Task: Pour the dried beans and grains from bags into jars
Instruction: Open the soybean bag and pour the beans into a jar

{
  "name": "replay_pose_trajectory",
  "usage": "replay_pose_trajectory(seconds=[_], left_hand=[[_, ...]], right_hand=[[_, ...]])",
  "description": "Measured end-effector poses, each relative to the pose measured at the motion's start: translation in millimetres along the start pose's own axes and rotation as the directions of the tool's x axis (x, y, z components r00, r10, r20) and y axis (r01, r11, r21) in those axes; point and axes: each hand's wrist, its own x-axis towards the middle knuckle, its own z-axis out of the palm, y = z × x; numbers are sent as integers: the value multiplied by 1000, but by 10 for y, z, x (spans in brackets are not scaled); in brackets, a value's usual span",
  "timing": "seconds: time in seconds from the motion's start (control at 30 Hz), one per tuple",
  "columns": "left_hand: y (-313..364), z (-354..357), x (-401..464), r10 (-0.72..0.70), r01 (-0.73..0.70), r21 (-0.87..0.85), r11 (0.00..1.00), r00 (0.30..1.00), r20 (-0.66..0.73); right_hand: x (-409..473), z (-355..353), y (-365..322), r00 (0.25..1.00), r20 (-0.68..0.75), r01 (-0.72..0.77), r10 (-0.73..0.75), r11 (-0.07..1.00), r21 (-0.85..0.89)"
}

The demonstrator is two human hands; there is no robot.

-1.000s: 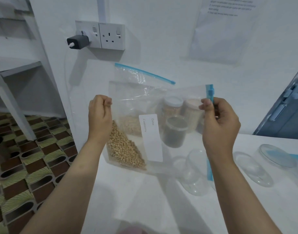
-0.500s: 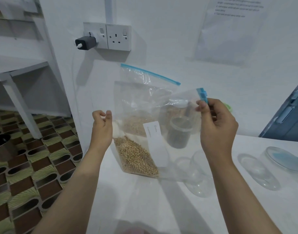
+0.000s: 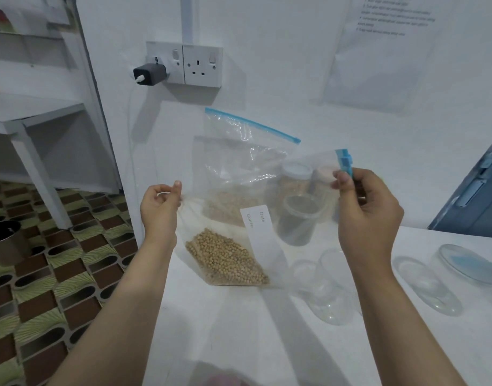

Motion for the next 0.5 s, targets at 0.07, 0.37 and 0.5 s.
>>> replay_pose_trajectory(seconds=[0.07,0.37,0.5], left_hand=[[12,-1,-16,-19,19,-23,1000,1000,8],[-337,-127,-175,-250,251,21,968,948,197],[-317,-86,-170,-180,176,34,984,965,189]], right_hand=[[-11,-6,-10,1000,0,8,-8,1000,-5],[-65,-9,-28,1000,18,22,-22,1000,7],[-84,-41,-29,999,21,34,-34,999,-5]])
